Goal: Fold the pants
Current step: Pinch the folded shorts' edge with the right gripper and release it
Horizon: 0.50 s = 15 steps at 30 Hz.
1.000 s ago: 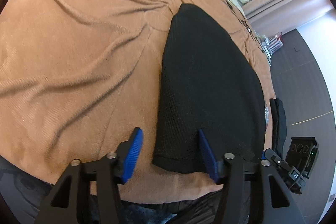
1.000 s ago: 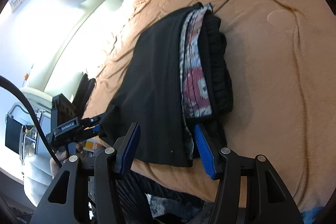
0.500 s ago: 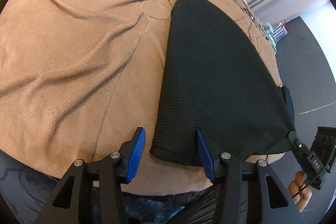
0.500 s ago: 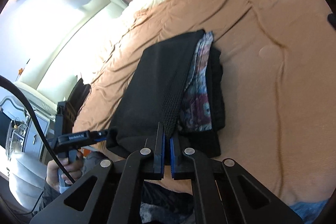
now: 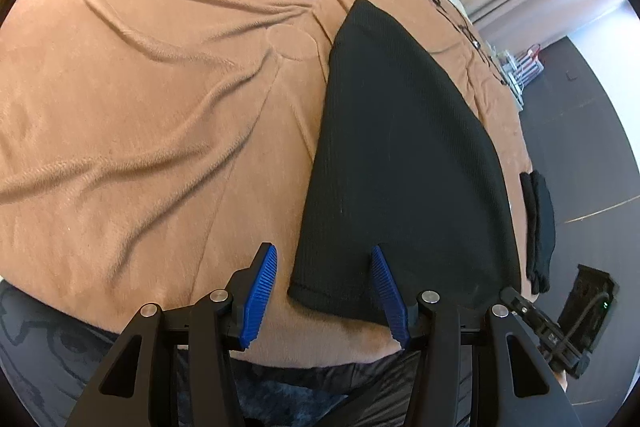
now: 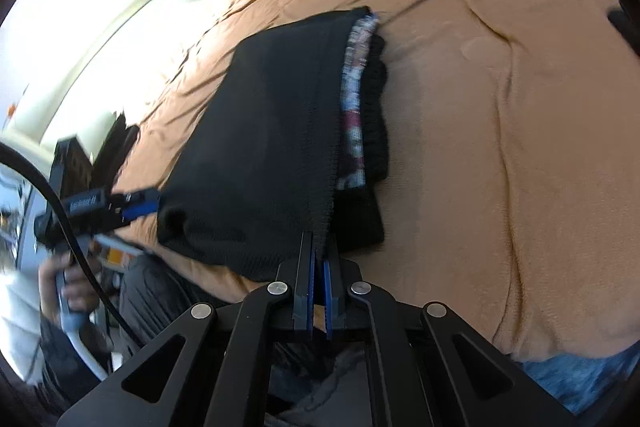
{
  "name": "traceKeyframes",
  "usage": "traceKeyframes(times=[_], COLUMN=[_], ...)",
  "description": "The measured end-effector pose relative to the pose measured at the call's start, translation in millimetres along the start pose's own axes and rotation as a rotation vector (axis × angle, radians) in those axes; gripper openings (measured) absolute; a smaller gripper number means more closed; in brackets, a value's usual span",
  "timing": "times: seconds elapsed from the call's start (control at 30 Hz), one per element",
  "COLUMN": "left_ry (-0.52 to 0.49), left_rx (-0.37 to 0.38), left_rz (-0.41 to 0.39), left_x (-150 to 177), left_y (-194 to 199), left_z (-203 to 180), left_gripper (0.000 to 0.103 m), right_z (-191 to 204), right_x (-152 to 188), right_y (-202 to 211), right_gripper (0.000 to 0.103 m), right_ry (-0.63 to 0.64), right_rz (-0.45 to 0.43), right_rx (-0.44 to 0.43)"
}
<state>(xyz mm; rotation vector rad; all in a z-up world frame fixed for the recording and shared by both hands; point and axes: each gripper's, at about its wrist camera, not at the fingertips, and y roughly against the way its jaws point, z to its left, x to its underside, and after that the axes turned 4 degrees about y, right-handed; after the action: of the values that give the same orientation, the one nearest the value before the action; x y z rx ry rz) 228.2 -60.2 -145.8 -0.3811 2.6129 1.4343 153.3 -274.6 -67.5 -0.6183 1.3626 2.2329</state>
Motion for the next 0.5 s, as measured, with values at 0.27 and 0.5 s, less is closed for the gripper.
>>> traceKeyframes(times=[0.27,0.5], left_ry=[0.009,0.021], left_rx=[0.017,0.022], left_rz=[-0.034,-0.049], left_x=[-13.8,-24.8], left_y=[0.4,-5.1], left_z=[-6.7,-9.6], left_gripper=[0.053,0.053], right_z=[-1.9,-23.8], right_x=[-38.7,-75.3], right_y=[11.5,-5.3], right_gripper=[0.051,0.051], right_ry=[0.03,-0.039], right_rz=[-0.075,-0.099], right_rx=[-0.005,-0.06])
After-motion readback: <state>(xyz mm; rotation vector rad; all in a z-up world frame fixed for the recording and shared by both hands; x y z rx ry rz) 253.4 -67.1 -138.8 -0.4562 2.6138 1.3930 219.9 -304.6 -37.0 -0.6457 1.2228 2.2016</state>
